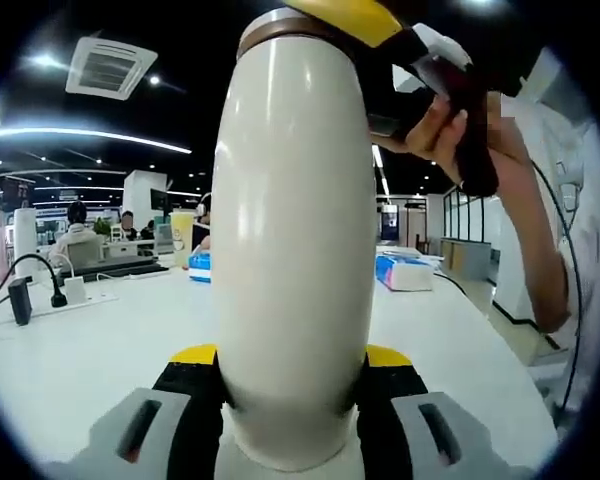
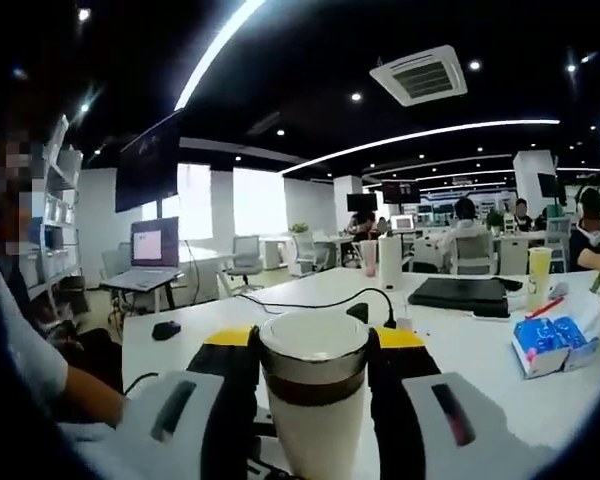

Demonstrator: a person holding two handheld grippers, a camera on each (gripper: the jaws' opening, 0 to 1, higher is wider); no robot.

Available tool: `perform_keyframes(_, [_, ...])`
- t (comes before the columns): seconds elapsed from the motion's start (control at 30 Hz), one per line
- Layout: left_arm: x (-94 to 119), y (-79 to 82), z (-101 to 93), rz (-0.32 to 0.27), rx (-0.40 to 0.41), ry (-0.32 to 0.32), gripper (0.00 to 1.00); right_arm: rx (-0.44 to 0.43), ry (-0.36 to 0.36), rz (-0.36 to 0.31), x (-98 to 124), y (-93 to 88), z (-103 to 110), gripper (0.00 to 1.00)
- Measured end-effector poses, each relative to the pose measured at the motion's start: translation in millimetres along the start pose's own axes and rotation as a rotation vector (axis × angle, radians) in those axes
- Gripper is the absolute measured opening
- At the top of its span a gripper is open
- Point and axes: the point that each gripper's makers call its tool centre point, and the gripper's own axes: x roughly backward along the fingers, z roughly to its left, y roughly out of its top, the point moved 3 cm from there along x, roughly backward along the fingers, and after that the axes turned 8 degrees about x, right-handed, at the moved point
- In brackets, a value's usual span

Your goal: Grasp the water cup twist off the cup lid place the cup lid on the table

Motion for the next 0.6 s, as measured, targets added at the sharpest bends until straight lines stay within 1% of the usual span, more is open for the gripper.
perform_keyframes(0.23, [-0.2, -0.1, -0.2, -0.001, 0.006, -0.001, 0.53, 0.004, 0.138, -0.053, -0.9, -0.9, -2.2, 0.45])
perform_keyframes(0.4, [-0.4, -0.1, -0.5, -0.002, 0.007, -0.003, 0.53, 0.014, 0.227, -0.062, -0.6, -0.9, -3.2, 0.45])
perform_keyframes(0.5, [-0.2, -0.2, -0.6, -0.002, 0.011, -0.003, 0.53, 0.014, 0.285, -0.083, -1.6, -1.1, -3.1, 0.45])
perform_keyframes(0.6, [-0.2, -0.2, -0.5, -0.002, 0.014, -0.004, 0.53, 0.007, 0.366, -0.109, -2.3, -1.4, -3.3, 0.45])
